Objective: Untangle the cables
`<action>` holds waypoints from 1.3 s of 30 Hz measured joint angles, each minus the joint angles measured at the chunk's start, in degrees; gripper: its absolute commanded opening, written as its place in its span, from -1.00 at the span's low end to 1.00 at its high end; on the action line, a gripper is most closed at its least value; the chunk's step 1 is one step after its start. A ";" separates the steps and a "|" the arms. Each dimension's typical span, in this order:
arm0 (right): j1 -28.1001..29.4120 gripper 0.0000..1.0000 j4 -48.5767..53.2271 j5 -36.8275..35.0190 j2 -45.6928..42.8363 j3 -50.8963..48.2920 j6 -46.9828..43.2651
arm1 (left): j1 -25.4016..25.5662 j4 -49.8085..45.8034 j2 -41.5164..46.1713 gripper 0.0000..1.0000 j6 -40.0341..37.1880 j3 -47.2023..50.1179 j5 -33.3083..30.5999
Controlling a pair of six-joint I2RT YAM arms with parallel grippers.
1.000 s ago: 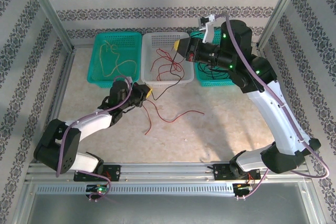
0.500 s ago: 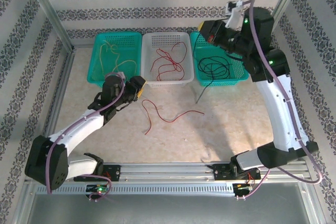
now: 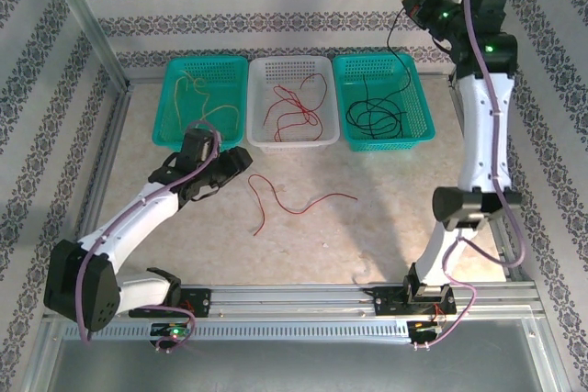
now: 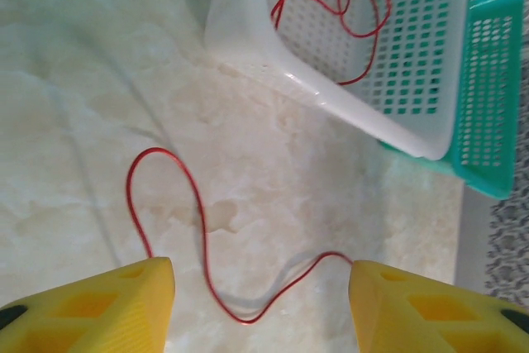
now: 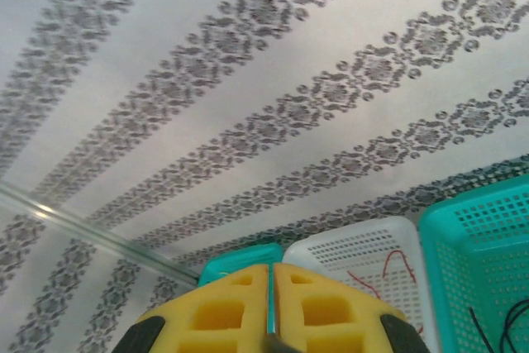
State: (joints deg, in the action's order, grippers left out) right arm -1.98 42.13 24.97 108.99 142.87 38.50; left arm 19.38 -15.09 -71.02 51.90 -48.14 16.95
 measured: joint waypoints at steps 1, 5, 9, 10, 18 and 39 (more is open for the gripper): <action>-0.42 -0.81 0.48 -0.02 2.40 1.68 -0.15 | 0.00 -0.44 -0.59 0.19 -0.76 0.00 -0.13; -1.36 0.15 2.73 0.20 9.29 4.09 -0.48 | 0.00 -2.34 -2.29 0.27 -2.71 0.00 -1.09; -1.92 0.11 7.02 0.22 14.80 5.60 -2.54 | 0.00 -2.75 -2.43 0.31 -4.04 0.46 -2.10; -1.95 0.10 7.98 0.22 15.41 5.60 -2.84 | 0.00 -2.80 -2.45 0.31 -4.39 0.70 -2.27; -1.62 0.14 10.19 0.35 9.75 -1.81 -5.64 | 0.00 -2.97 -9.16 0.33 -6.91 0.85 -1.07; 19.02 0.21 7.06 -7.23 -53.94 -72.74 -5.55 | 0.17 0.55 -24.20 -0.69 -10.47 -4.52 6.58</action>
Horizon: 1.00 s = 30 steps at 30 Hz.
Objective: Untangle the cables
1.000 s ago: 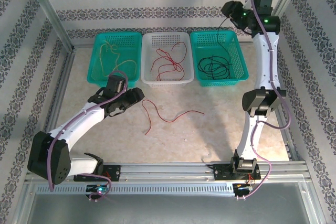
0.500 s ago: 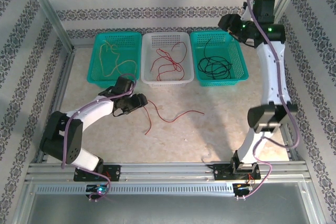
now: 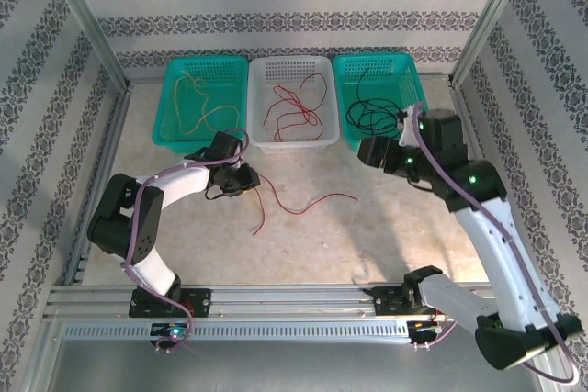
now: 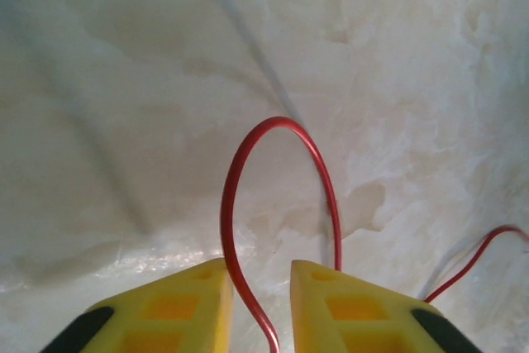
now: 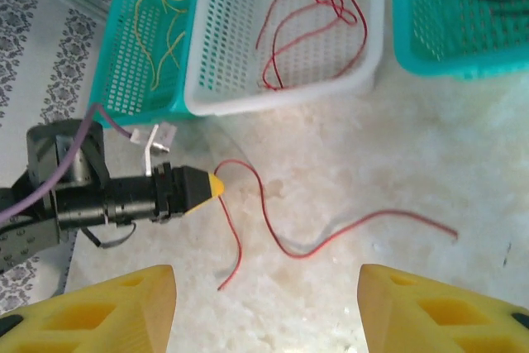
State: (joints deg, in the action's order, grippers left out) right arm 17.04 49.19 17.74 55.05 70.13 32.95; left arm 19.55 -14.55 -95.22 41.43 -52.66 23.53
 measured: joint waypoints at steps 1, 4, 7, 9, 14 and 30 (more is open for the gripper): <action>0.48 0.21 0.26 -0.46 -1.79 -1.51 0.83 | 0.00 0.00 0.00 -0.74 -0.11 -0.13 0.20; 1.68 0.21 0.35 -1.60 -5.22 -3.78 2.95 | 0.00 0.15 0.00 -0.94 -0.42 -0.22 0.46; 3.28 0.21 -0.13 -2.25 -5.66 -3.85 4.42 | 0.24 0.37 0.07 -1.00 -0.44 -0.17 0.52; 4.83 0.21 -0.20 -2.86 -4.52 -3.26 4.76 | 0.33 0.42 0.63 -1.00 -0.17 0.07 0.87; 11.43 0.22 -1.92 -6.05 -0.35 -1.51 4.87 | 0.46 -0.15 7.41 -1.00 1.16 0.20 2.08; 28.59 0.36 -9.57 -12.20 9.97 1.86 4.63 | 1.31 -9.11 24.04 -1.00 3.87 -20.04 7.13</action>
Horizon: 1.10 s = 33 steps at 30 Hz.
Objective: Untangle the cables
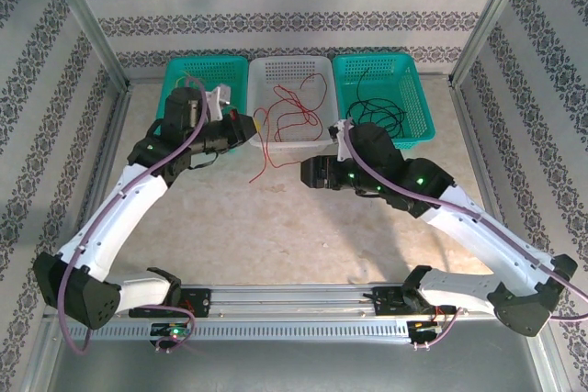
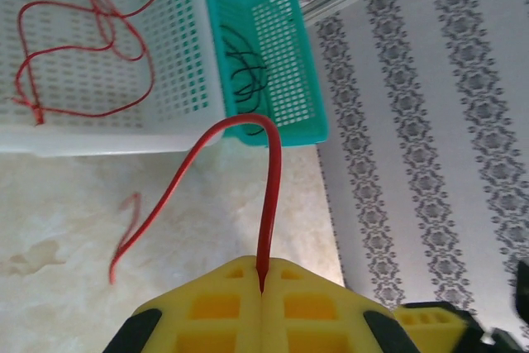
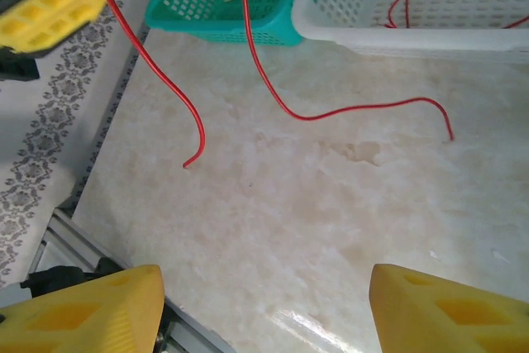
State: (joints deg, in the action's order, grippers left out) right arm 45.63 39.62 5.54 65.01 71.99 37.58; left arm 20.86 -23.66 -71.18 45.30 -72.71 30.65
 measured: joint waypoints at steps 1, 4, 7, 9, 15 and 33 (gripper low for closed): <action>0.02 0.36 -0.79 0.04 0.44 0.02 0.00 | 0.13 -0.39 0.04 -1.00 0.15 -1.01 0.31; 0.26 0.37 -2.91 0.04 2.29 0.39 -0.02 | 0.28 -1.25 0.31 -1.00 0.94 -2.82 1.11; 0.63 0.41 -4.81 0.09 4.24 0.52 -0.13 | 0.50 -2.60 0.04 -1.00 1.68 -4.70 2.36; 0.68 0.43 -5.92 0.28 5.27 0.68 -0.26 | 0.81 -3.23 -0.26 -1.00 1.75 -6.12 2.86; 0.68 0.45 -8.57 1.49 8.00 2.75 -0.66 | 1.86 -3.87 -0.46 -1.00 2.86 -9.09 4.48; -2.21 0.50 -22.64 5.60 13.94 2.95 -1.01 | 2.45 -3.10 -0.55 -1.00 8.17 -13.16 8.76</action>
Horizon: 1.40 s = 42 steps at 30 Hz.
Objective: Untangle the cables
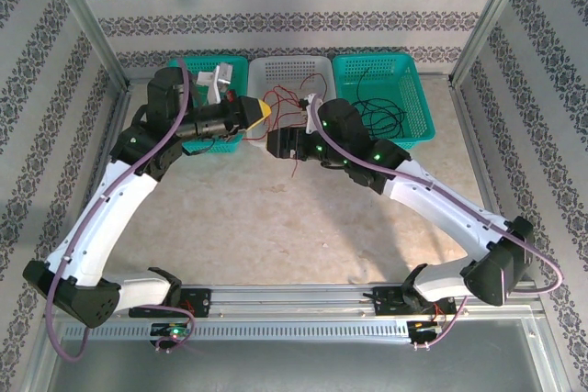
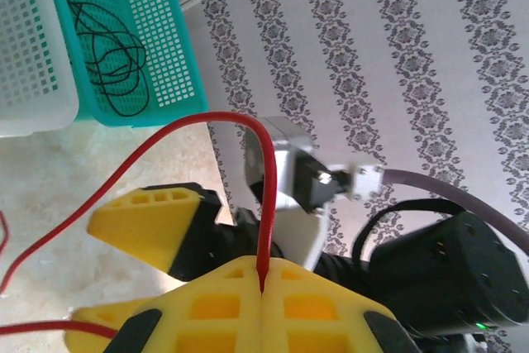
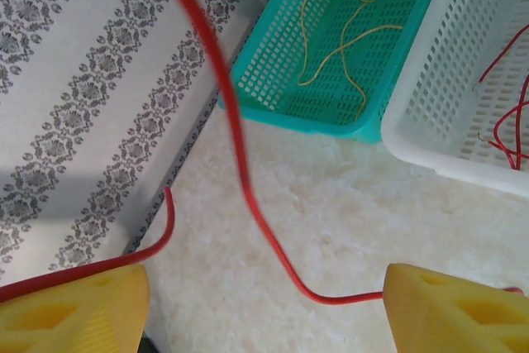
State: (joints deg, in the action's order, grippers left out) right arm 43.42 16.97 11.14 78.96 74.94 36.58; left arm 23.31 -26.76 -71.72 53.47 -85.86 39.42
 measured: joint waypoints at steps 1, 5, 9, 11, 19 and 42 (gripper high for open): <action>-0.20 0.49 -0.28 0.15 0.26 -0.02 0.17 | 0.00 0.00 0.00 -1.00 0.00 -0.37 0.04; -0.39 0.48 -1.36 0.55 1.18 -0.09 0.85 | 0.00 0.00 0.11 -1.00 0.44 -1.46 0.09; -0.59 0.43 -2.03 0.79 1.86 -0.09 1.03 | 0.00 -0.04 0.22 -1.00 0.85 -2.14 0.50; -0.94 0.38 -2.32 1.01 2.10 -0.09 1.07 | 0.00 -0.07 0.28 -1.00 0.85 -2.58 0.68; -4.09 0.29 -2.89 1.79 1.95 -1.29 1.07 | 0.00 -2.67 0.44 -1.00 0.39 -6.21 0.72; -7.26 0.36 -1.60 2.91 -2.49 -2.56 -0.98 | 0.00 -5.90 4.22 -1.00 1.51 -3.43 2.56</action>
State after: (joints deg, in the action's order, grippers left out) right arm 36.16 15.38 14.04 76.47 72.38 35.59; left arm 23.31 -32.67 -67.51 54.98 -89.30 41.98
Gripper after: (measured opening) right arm 0.694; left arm 0.043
